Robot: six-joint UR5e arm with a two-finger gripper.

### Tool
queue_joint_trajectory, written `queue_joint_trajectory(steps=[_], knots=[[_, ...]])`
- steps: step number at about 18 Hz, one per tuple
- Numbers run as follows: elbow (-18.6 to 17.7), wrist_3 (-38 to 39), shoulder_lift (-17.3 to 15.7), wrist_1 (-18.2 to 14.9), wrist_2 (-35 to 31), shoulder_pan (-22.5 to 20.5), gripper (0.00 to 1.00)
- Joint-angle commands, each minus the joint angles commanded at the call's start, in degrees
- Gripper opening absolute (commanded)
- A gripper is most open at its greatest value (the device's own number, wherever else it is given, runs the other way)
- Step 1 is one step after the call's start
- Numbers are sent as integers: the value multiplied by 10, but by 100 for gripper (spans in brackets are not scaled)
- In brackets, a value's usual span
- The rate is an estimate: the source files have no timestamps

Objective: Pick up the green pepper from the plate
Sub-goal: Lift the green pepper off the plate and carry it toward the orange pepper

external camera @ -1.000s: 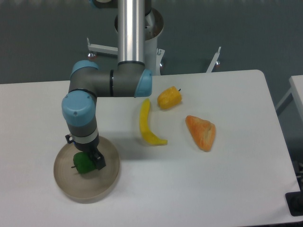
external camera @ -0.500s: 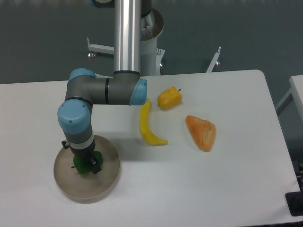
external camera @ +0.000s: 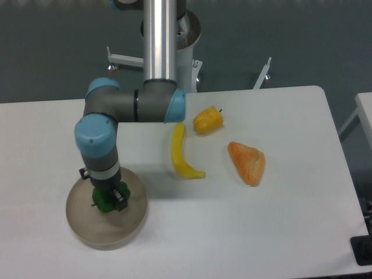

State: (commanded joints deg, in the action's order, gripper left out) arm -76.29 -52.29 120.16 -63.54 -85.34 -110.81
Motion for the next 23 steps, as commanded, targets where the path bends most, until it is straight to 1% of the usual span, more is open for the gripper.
queue_joint_trajectory(steps=[2, 3, 5, 7, 8, 10, 12, 15, 16, 17, 19, 21, 23], knots=[[1, -18, -13, -29, 12, -43, 14], [4, -38, -24, -43, 31, -63, 14], [10, -54, -39, -64, 86, -109, 14], [20, -53, -41, -95, 141, -149, 14], [34, -54, -45, -116, 152, -171, 13], [51, -68, -44, -130, 149, -184, 13], [48, -108, -44, -135, 124, -193, 11], [40, -161, -47, -141, 52, -203, 9], [42, -191, -45, -157, 12, -210, 9], [41, -216, -45, -166, -18, -211, 9], [43, -274, -40, -171, -65, -214, 9], [47, -319, -34, -169, -73, -229, 9], [53, -349, -34, -168, -66, -237, 9]])
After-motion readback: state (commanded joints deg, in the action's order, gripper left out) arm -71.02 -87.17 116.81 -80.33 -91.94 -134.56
